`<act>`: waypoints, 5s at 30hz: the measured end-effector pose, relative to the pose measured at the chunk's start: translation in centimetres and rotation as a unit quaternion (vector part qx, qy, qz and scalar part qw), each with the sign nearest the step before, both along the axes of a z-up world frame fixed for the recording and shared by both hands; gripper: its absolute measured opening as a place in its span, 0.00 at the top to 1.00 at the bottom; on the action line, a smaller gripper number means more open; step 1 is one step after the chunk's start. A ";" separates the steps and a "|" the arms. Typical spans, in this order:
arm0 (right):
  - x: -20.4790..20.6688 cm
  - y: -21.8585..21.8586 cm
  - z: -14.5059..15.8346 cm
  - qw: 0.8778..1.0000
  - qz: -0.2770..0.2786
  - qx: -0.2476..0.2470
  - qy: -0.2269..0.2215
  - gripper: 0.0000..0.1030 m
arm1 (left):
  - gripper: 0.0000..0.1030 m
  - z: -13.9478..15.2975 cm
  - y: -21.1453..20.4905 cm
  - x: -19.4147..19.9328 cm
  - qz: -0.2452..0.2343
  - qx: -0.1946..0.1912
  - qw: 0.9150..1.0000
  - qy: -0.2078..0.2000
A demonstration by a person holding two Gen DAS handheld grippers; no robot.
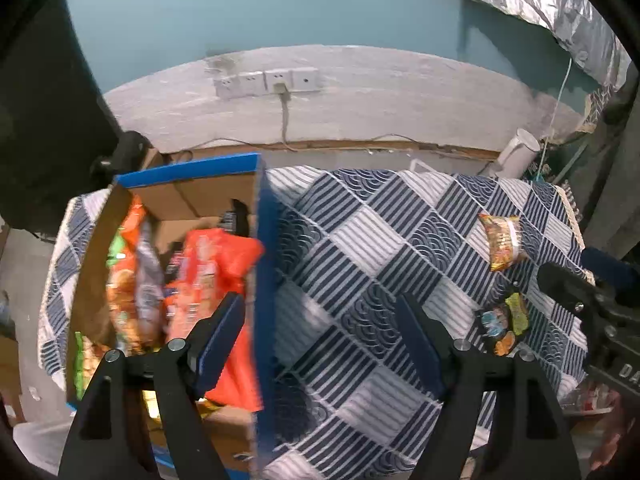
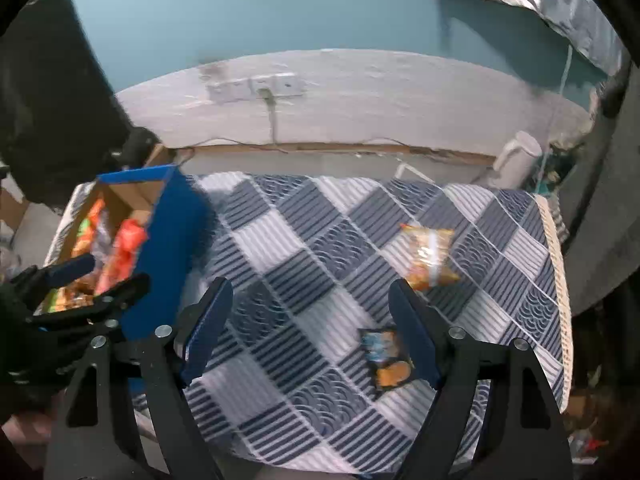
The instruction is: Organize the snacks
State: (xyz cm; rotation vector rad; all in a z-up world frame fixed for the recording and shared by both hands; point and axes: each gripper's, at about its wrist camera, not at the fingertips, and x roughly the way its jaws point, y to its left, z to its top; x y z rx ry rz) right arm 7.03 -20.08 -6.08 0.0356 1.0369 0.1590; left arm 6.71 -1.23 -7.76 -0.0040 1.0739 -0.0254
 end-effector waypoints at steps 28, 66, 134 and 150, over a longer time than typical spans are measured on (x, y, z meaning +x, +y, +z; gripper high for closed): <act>11.2 -10.0 -12.7 0.989 -0.053 -0.030 0.131 0.22 | 0.23 -10.6 -8.7 9.4 0.010 0.033 0.995 0.092; 4.0 -15.2 -9.8 0.994 -0.054 -0.026 0.088 0.64 | 0.17 -10.2 -16.4 4.3 0.013 -0.062 0.985 0.159; -2.1 -17.5 -10.5 0.992 -0.076 0.027 0.096 0.64 | 0.44 -13.7 -22.8 0.7 -0.021 -0.045 0.986 0.156; -2.6 -9.7 -5.0 0.999 -0.017 0.014 0.046 0.64 | 0.44 -5.7 -13.2 -0.9 -0.048 -0.007 0.996 0.077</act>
